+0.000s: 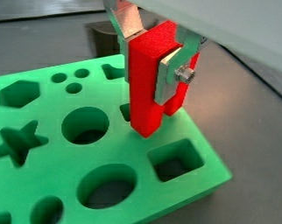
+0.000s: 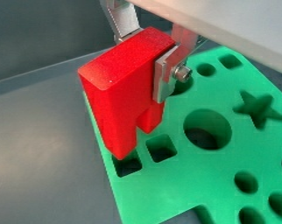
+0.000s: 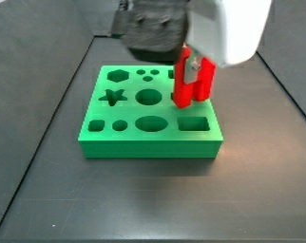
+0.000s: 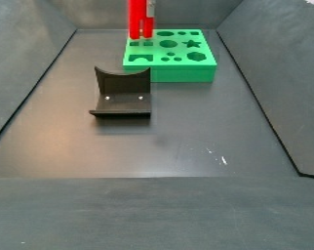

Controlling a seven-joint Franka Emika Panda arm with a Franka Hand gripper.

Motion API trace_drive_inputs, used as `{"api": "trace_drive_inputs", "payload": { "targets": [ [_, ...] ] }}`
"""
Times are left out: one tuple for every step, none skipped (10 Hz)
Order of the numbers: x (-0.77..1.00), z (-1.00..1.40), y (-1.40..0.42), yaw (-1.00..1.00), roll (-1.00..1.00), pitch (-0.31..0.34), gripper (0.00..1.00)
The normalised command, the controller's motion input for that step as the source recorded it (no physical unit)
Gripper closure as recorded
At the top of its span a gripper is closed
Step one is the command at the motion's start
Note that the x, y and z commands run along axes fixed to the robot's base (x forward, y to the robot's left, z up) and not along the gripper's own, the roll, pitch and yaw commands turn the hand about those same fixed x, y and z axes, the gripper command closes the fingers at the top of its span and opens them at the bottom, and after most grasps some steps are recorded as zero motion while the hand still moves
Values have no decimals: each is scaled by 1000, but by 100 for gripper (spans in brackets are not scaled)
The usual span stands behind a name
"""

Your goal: Insert the double-square object.

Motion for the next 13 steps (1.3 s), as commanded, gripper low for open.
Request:
{"api": "trace_drive_inputs", "payload": {
  "targets": [
    [0, -263, 49, -951, 10, 33, 100],
    [0, -254, 43, -957, 6, 27, 100],
    [0, -269, 74, -911, 36, 49, 100],
    [0, -237, 251, -709, 61, 97, 100],
    [57, -234, 394, -534, 103, 114, 100],
    [54, -257, 443, -191, 111, 107, 100],
    [-46, -131, 329, -203, 47, 53, 100],
    [-203, -17, 114, -271, 0, 19, 100],
    [-60, -17, 0, -306, 16, 10, 100],
    [0, -186, -37, -69, -93, 0, 100],
    [0, -197, 0, 0, -367, -9, 100],
    [0, -146, 0, 80, -471, 0, 100],
    [0, -160, 0, 83, -469, 0, 100]
  ]
}}
